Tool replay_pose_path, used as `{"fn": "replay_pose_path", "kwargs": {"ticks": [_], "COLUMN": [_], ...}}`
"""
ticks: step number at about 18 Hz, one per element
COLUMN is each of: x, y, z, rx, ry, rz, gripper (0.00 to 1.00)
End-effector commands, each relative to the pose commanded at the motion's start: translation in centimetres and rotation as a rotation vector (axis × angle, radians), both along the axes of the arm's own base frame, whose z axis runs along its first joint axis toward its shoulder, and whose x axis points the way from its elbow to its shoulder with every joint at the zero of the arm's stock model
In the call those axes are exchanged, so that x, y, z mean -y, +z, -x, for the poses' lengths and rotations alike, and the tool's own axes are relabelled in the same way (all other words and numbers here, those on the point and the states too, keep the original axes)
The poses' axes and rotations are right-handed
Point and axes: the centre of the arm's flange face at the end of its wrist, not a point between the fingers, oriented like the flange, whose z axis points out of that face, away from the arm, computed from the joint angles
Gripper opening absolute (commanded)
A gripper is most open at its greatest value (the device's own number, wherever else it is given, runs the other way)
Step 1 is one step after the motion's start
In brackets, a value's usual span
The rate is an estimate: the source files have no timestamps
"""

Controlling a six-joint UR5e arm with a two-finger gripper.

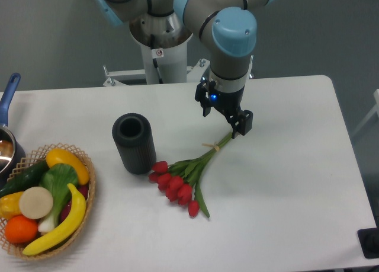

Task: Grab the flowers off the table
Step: 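Lower the open gripper onto the green tulip stems near the blooms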

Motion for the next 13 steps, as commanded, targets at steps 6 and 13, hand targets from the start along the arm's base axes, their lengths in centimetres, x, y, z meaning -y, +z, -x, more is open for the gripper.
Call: {"fn": "replay_pose_path", "kwargs": {"ticks": [6, 13], "x": [-0.1, 0.0], "y": [-1.3, -5.5], "z": [-0.8, -3.1], "rx": [0.036, 0.056], "ry": [0.015, 0.110], "rz": [-0.017, -0.111], "gripper": [1.00, 1.00]}}
